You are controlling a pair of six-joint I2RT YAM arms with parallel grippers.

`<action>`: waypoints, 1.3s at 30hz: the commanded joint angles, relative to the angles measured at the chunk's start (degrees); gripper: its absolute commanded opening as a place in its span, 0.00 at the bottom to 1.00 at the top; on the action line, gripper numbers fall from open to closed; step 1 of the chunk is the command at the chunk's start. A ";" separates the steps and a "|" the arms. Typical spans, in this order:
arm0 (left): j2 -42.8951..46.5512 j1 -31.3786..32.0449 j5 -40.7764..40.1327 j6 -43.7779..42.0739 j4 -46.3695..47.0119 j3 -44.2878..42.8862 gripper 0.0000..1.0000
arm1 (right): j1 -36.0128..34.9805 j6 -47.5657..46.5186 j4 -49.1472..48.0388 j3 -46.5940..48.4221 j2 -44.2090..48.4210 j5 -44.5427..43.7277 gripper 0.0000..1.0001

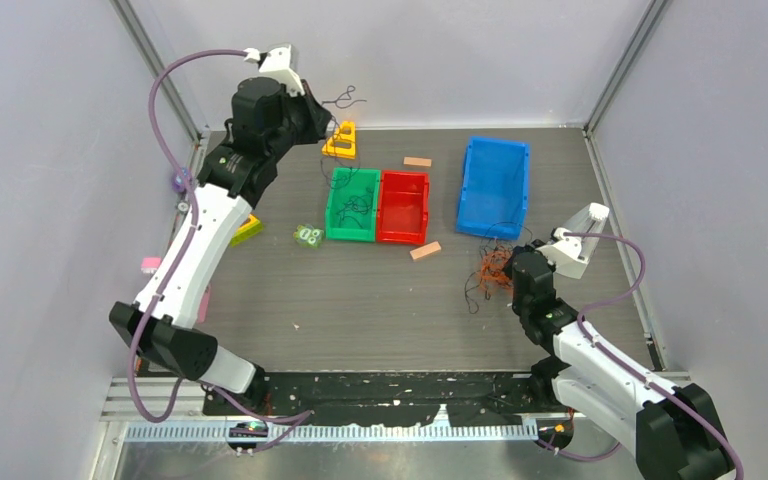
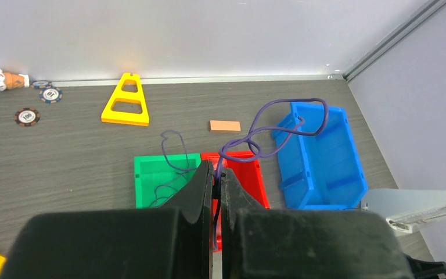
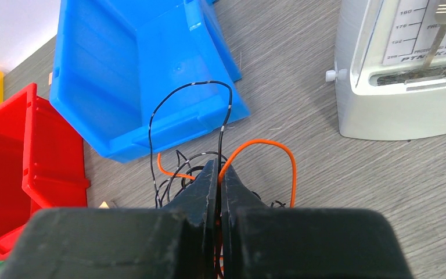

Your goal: Untangle the cables

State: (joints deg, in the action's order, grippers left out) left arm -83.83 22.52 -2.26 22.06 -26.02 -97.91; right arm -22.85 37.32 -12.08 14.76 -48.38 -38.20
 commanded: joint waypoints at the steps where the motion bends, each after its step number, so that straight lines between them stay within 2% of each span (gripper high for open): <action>1: -2.96 -0.24 1.07 -0.04 2.16 -3.41 0.00 | 0.19 -0.64 -2.95 0.22 -0.13 -0.47 0.06; 23: -8.88 -0.95 0.82 0.53 5.51 7.11 0.00 | 0.18 -0.66 -3.32 0.16 -0.70 -0.26 0.05; 30: -5.97 -0.90 -0.99 -1.89 2.28 9.08 0.00 | 0.20 -0.67 -3.46 0.19 -0.84 0.03 0.05; 39: 0.59 -0.90 -0.69 -5.01 2.89 14.60 0.00 | 0.17 -0.65 -3.52 0.27 -1.14 0.63 0.05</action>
State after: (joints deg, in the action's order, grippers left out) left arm -88.23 21.93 -2.46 19.51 -24.53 -83.68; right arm -22.85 37.17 -12.67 14.76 -49.17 -37.39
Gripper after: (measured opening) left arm 0.012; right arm 0.073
